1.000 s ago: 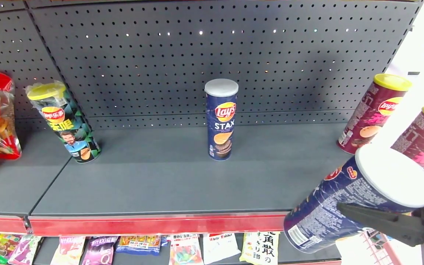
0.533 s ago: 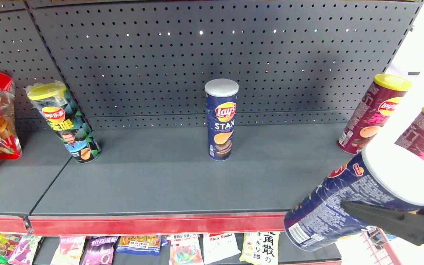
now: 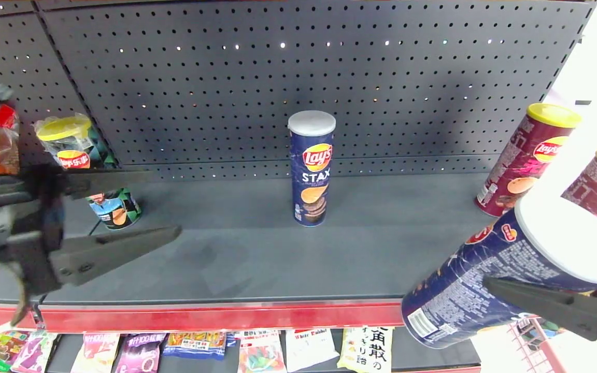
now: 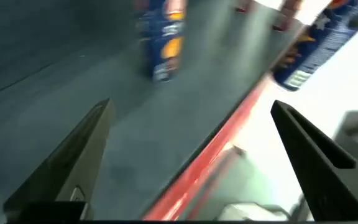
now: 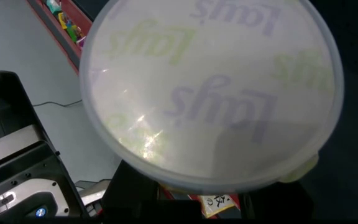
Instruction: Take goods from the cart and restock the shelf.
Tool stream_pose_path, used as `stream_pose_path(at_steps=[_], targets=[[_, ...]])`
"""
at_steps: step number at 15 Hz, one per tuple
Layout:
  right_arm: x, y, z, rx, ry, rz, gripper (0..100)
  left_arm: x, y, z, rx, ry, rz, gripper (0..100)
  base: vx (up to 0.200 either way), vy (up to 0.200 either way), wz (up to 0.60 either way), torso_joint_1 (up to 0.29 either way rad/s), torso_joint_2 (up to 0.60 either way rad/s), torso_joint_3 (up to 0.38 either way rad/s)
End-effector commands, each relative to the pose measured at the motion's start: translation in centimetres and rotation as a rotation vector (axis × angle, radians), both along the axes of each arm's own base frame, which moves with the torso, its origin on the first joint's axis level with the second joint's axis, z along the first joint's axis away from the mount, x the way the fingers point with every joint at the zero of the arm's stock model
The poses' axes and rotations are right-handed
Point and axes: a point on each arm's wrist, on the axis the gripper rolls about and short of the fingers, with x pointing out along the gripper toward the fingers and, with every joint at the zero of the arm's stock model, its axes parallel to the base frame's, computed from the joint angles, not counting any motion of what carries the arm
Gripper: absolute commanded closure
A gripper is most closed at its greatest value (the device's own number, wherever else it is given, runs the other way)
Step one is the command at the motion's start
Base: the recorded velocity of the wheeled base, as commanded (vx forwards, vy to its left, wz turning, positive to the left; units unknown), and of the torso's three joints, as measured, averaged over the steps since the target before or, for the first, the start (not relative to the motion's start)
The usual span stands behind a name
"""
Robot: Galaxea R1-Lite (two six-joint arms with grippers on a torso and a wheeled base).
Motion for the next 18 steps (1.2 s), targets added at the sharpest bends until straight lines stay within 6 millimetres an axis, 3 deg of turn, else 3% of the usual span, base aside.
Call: stream_pose_path(at_steps=[1,6,18], targets=[[0.0,0.0,0.3,0.005,-0.008,-0.002,100,7.2,-5.5,-2.5,0.037,0.099,-0.196,0,0.0,0.0,0.0,0.0,0.0,0.0],[0.0,-0.3,0.5,0.011,-0.017,-0.017,100,11.8,-7.9,-3.4,0.089,0.044,-0.221,0,0.0,0.0,0.0,0.0,0.0,0.0],[0.1,-0.2,0.3,0.005,-0.012,-0.017,100,16.2,-10.9,-3.6,0.071,-0.062,-0.184,0,0.0,0.0,0.0,0.0,0.0,0.0]])
